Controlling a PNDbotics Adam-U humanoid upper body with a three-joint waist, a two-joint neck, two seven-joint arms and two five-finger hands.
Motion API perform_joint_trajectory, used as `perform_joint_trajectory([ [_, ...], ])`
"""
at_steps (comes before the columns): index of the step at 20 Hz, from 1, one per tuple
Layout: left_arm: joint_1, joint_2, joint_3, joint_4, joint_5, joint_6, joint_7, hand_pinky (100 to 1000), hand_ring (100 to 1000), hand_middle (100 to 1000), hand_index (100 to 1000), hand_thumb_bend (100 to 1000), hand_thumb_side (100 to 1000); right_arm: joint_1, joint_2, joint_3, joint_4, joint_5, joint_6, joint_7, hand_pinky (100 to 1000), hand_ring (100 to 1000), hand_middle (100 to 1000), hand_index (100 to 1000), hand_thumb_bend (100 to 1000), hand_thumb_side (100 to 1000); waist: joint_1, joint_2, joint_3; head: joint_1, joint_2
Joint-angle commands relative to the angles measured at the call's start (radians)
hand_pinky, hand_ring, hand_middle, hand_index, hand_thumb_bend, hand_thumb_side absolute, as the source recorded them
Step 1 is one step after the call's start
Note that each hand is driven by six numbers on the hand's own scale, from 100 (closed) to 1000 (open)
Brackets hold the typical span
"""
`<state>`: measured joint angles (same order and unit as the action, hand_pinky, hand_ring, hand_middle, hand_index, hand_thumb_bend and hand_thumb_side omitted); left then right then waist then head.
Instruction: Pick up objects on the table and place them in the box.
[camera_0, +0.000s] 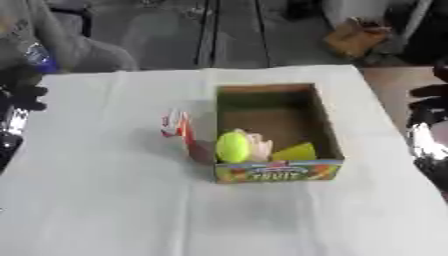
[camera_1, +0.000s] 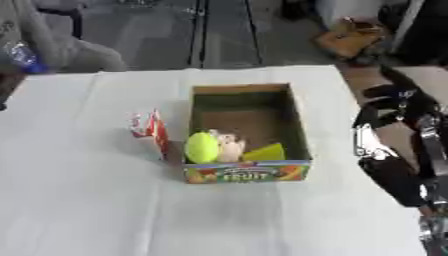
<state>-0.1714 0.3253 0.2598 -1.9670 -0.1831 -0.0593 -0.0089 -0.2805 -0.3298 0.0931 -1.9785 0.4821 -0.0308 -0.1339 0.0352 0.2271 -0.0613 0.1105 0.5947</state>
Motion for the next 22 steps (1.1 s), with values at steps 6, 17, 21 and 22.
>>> perform_joint_trajectory([
  [6,-0.01,0.018,-0.001,-0.019,0.006,-0.002,-0.003,666,732,804,888,504,815,-0.011,-0.01,-0.007,-0.022,-0.007,-0.004,-0.002,563,683,714,972,100,537,0.002,-0.015,-0.001,-0.001,-0.005],
  [17,-0.032,0.048,-0.023,0.014,-0.035,0.047,-0.029,644,722,791,878,594,725,-0.011,-0.012,-0.005,-0.022,-0.006,-0.004,0.001,563,683,715,971,100,537,0.003,-0.018,-0.001,-0.002,-0.006],
  [21,-0.094,0.098,-0.066,0.067,-0.142,0.099,-0.104,648,730,797,878,645,701,-0.011,-0.013,-0.003,-0.022,-0.007,-0.006,0.006,564,683,715,971,100,537,0.003,-0.021,-0.002,-0.002,-0.007],
  [22,-0.106,0.108,-0.074,0.077,-0.165,0.101,-0.12,658,741,810,886,661,705,-0.012,-0.013,-0.002,-0.022,-0.007,-0.006,0.007,564,683,715,971,100,537,0.003,-0.022,-0.003,-0.001,-0.008],
])
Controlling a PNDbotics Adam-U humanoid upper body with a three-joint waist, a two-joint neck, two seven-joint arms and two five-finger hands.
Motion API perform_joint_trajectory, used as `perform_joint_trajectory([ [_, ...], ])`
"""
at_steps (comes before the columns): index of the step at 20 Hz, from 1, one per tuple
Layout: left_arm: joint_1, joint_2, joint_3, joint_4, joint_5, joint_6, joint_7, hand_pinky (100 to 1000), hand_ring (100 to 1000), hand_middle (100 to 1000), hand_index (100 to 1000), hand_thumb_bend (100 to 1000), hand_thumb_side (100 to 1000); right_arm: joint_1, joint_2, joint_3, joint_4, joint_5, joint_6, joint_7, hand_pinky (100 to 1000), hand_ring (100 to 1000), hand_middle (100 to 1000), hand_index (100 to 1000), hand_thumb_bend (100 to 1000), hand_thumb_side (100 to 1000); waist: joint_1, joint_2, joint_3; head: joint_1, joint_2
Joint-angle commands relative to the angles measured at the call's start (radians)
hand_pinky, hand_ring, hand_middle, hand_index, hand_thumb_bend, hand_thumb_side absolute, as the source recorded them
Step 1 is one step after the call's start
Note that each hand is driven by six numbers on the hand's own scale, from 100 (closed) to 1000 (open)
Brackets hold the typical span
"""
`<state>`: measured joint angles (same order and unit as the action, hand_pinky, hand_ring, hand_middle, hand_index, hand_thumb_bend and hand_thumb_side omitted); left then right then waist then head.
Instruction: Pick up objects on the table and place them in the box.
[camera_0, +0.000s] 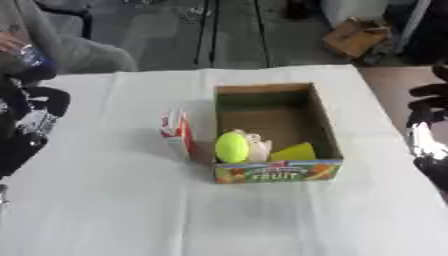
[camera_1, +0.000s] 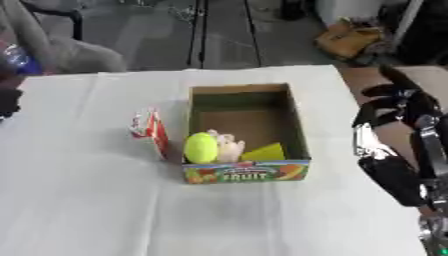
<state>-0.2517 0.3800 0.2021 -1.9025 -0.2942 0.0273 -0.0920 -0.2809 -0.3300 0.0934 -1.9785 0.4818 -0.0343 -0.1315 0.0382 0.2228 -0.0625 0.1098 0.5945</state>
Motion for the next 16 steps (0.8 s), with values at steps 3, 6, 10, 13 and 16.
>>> perform_joint_trajectory([
  [3,-0.135,0.118,-0.081,0.115,-0.171,-0.02,-0.156,679,758,820,898,673,739,-0.014,-0.013,0.001,-0.022,-0.007,-0.004,0.009,564,683,715,971,100,536,0.001,-0.019,-0.015,0.006,-0.013],
  [6,-0.225,0.135,-0.12,0.239,-0.242,-0.069,-0.246,683,760,822,900,672,765,-0.013,-0.014,0.002,-0.022,-0.008,-0.004,0.01,564,683,715,971,100,536,0.002,-0.019,-0.025,0.011,-0.014],
  [10,-0.313,0.136,-0.157,0.375,-0.323,-0.12,-0.268,678,752,813,891,691,759,-0.016,-0.013,0.004,-0.022,-0.009,-0.005,0.012,564,683,715,971,100,536,0.004,-0.019,-0.033,0.015,-0.015],
  [13,-0.368,0.149,-0.207,0.468,-0.406,-0.184,-0.287,703,763,813,888,750,749,-0.017,-0.014,0.007,-0.022,-0.012,-0.007,0.015,564,683,715,972,100,536,0.007,-0.018,-0.043,0.019,-0.018],
  [16,-0.401,0.147,-0.231,0.547,-0.456,-0.262,-0.289,705,765,813,887,758,750,-0.017,-0.014,0.008,-0.022,-0.013,-0.008,0.016,564,683,715,972,100,536,0.008,-0.018,-0.045,0.021,-0.019],
])
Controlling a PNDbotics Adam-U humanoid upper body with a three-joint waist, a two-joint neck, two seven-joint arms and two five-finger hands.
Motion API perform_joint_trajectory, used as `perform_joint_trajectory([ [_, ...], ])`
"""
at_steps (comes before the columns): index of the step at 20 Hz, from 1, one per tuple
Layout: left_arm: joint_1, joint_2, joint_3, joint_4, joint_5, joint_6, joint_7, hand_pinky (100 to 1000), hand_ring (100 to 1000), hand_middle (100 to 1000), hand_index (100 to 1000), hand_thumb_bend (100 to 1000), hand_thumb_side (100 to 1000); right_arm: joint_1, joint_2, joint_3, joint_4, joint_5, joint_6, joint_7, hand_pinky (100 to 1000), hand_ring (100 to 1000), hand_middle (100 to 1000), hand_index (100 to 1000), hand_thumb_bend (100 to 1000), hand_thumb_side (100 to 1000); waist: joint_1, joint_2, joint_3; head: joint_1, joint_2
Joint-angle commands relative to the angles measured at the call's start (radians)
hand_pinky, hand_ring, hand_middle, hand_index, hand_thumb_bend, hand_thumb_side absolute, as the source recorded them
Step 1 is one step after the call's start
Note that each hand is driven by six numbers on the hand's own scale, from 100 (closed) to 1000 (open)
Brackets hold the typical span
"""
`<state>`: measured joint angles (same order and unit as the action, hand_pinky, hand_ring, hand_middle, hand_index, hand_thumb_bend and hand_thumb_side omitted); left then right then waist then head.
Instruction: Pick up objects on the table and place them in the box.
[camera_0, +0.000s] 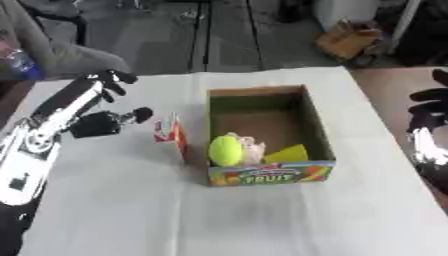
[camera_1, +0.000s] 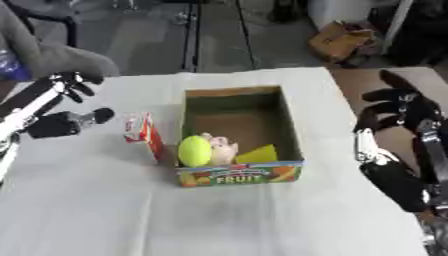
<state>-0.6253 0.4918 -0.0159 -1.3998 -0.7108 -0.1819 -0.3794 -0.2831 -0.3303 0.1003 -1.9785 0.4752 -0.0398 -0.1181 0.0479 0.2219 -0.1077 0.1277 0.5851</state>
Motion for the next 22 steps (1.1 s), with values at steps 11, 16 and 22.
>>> perform_joint_trajectory([
  [11,-0.087,-0.026,-0.059,0.185,-0.148,-0.177,0.102,713,766,803,883,817,739,-0.017,-0.012,0.002,-0.022,-0.009,-0.005,0.005,564,682,715,972,100,536,-0.004,-0.012,-0.011,0.016,-0.015],
  [16,-0.095,-0.03,-0.058,0.215,-0.17,-0.225,0.104,716,775,808,889,832,736,-0.016,-0.012,0.002,-0.022,-0.011,-0.006,0.007,563,682,714,972,100,535,-0.003,-0.011,-0.013,0.015,-0.014],
  [22,-0.103,-0.035,-0.057,0.232,-0.178,-0.24,0.133,721,783,810,888,842,737,-0.016,-0.011,0.003,-0.022,-0.012,-0.007,0.008,563,682,714,972,100,535,-0.002,-0.009,-0.016,0.014,-0.015],
])
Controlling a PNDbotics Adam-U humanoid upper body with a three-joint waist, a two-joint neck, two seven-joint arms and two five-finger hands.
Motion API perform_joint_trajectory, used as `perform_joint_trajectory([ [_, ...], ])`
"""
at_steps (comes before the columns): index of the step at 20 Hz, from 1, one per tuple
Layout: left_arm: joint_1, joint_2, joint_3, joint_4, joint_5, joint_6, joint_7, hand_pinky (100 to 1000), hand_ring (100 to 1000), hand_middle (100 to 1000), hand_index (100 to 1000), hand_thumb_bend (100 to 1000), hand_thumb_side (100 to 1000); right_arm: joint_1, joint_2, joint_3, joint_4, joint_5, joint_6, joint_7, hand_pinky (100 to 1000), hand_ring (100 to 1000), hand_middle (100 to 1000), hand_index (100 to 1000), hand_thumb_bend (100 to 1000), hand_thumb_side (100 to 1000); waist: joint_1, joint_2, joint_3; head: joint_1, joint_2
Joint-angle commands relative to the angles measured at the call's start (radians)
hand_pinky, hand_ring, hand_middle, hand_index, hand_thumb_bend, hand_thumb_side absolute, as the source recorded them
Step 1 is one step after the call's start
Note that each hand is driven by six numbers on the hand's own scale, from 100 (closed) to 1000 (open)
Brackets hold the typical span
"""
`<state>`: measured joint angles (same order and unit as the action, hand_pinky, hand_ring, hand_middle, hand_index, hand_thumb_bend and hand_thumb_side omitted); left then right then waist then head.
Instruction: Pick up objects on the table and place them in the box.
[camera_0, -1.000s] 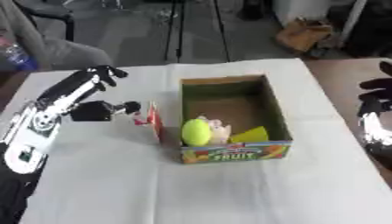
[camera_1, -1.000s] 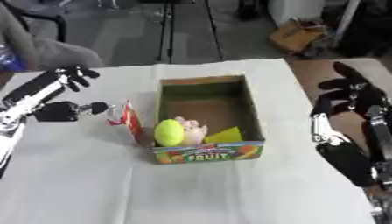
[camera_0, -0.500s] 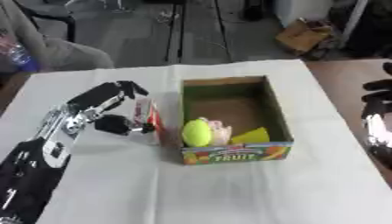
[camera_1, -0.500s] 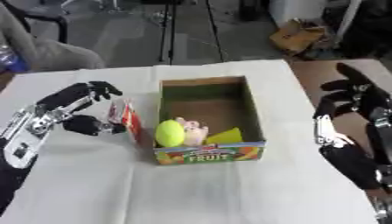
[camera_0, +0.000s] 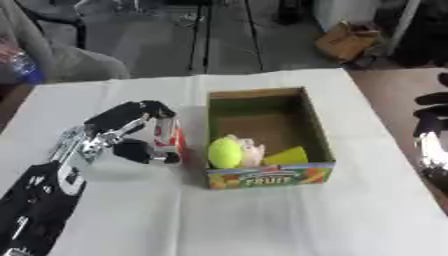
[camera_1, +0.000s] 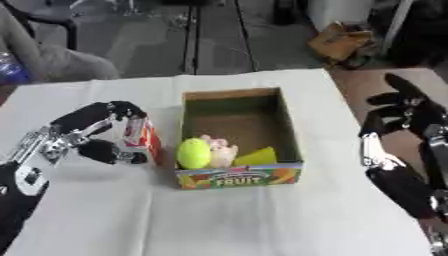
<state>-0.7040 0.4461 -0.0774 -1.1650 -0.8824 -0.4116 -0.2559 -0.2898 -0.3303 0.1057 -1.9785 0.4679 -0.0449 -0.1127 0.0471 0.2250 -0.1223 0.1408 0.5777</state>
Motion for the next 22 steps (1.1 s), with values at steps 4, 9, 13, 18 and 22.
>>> perform_joint_trajectory([
  [4,-0.026,0.009,0.003,0.012,-0.006,-0.039,-0.016,721,778,802,884,834,719,-0.009,-0.01,-0.003,-0.022,-0.005,-0.003,0.003,564,682,714,973,100,536,-0.001,-0.011,-0.005,0.0,-0.007],
  [9,-0.021,0.003,0.008,0.027,0.0,-0.042,-0.039,603,709,763,847,777,610,-0.01,-0.011,-0.004,-0.022,-0.005,-0.004,0.004,564,681,714,972,100,536,0.0,-0.012,-0.004,-0.004,-0.007],
  [13,-0.018,-0.001,0.01,0.034,0.02,-0.029,-0.039,506,615,707,803,650,446,-0.009,-0.01,-0.005,-0.022,-0.005,-0.005,0.005,564,681,714,972,100,536,0.001,-0.012,-0.004,-0.004,-0.008],
  [18,-0.015,-0.002,0.011,0.039,0.058,-0.014,-0.044,417,537,638,750,412,268,-0.01,-0.011,-0.006,-0.022,-0.004,-0.005,0.005,564,681,714,972,100,536,0.002,-0.012,-0.004,-0.005,-0.009],
  [22,-0.01,-0.01,0.027,0.037,0.126,0.009,-0.026,327,474,566,652,188,252,-0.009,-0.011,-0.007,-0.022,-0.004,-0.005,0.005,564,681,714,972,100,536,0.002,-0.013,-0.003,-0.007,-0.009],
])
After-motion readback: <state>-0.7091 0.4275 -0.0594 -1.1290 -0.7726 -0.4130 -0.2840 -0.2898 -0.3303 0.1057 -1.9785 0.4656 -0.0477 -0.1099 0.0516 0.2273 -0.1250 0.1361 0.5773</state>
